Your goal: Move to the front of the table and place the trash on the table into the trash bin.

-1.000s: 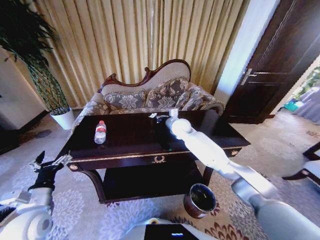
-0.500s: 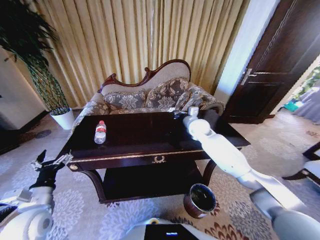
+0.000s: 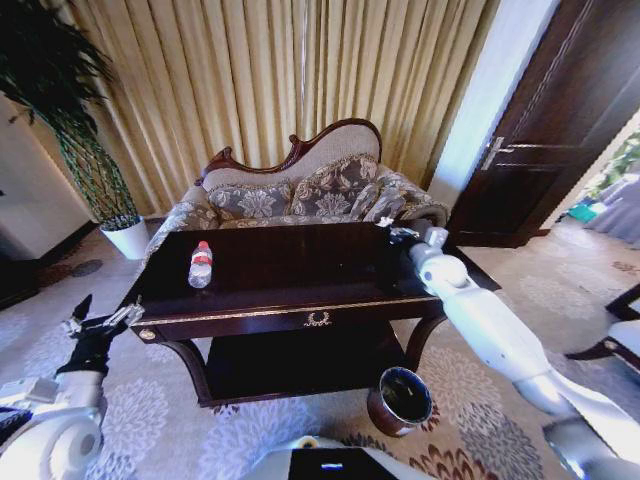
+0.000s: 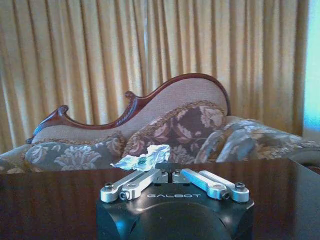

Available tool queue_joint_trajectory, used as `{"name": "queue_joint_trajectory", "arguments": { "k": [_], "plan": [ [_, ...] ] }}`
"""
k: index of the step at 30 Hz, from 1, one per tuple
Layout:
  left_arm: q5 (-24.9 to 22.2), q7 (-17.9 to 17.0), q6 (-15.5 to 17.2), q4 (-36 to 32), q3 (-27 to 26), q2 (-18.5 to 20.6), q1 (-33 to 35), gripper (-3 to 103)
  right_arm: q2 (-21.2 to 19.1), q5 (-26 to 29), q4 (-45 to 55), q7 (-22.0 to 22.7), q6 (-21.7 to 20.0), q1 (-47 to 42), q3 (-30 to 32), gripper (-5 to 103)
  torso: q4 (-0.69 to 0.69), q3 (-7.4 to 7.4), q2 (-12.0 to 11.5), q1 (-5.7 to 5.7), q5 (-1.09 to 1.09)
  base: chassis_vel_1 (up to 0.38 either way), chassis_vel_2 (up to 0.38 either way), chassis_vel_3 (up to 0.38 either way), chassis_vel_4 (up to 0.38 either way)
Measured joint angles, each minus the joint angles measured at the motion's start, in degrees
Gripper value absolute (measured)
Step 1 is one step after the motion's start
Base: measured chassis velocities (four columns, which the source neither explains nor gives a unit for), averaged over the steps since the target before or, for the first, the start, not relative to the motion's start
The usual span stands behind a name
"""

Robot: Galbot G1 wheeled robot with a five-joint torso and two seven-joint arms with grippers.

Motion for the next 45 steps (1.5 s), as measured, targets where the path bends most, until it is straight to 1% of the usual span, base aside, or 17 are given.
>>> {"name": "queue_joint_trajectory", "arguments": {
  "k": [2,3,5,10,15,16,19,24,32,45],
  "plan": [
    [-1.35,0.8,-0.99,0.28,0.03,0.6,-0.09,100,-0.3,-0.68,-0.12,-1.79,2.27,-2.6,2.2,0,0.01,0.0,0.0,0.0,0.0,0.0,0.0,0.0,0.0],
    [-1.35,0.8,-0.99,0.28,0.03,0.6,-0.09,100,-0.3,-0.68,-0.12,-1.79,2.27,-2.6,2.2,0,0.01,0.0,0.0,0.0,0.0,0.0,0.0,0.0,0.0],
    [-1.92,1.1,-1.41,0.62,-0.11,1.35,-0.17,100,-0.23,-1.14,1.05,-2.71,3.59,-5.26,4.75,0,0.0,0.0,0.0,0.0,0.0,0.0,0.0,0.0,0.0],
    [-2.06,1.12,-1.44,1.03,-0.53,2.15,-0.12,100,0.14,-1.82,3.32,-2.77,3.64,-8.55,7.74,0,0.03,0.0,0.0,0.0,-0.01,0.0,0.0,0.0,0.0],
    [-1.75,0.48,-0.75,1.16,-0.65,2.4,-0.02,100,0.14,-3.58,5.51,-2.24,3.17,-11.67,10.19,0,0.0,0.0,0.0,0.0,0.0,0.0,0.0,0.0,0.0],
    [-1.45,-0.66,0.28,1.15,-0.65,2.4,-0.07,100,0.11,-3.91,6.57,-1.24,2.49,-12.57,10.83,0,0.01,0.0,0.0,0.0,0.0,0.0,0.0,0.0,0.0],
    [-1.24,-1.34,0.92,1.13,-0.76,2.47,-0.12,100,0.09,-4.64,8.07,-0.18,1.37,-13.69,11.85,0,0.01,0.0,0.0,0.0,-0.01,0.0,0.0,0.0,0.0],
    [-1.24,-1.45,1.05,0.9,-1.23,2.67,0.17,100,0.73,-5.16,10.15,1.76,-0.19,-15.55,13.47,0,0.02,0.0,0.0,0.0,0.0,0.0,0.0,0.0,0.0],
    [-1.23,-1.23,1.07,0.41,-1.01,2.68,0.19,100,1.44,-5.35,11.31,2.19,-0.49,-17.17,14.87,0,0.01,0.0,0.0,0.0,0.0,0.0,0.0,0.0,0.0],
    [-1.14,-1.07,1.11,0.11,-1.04,2.33,0.28,100,2.12,-5.32,11.62,2.68,-0.5,-17.16,14.23,0,0.01,0.0,0.0,0.0,0.0,0.0,0.0,0.0,0.0]
  ]
}}
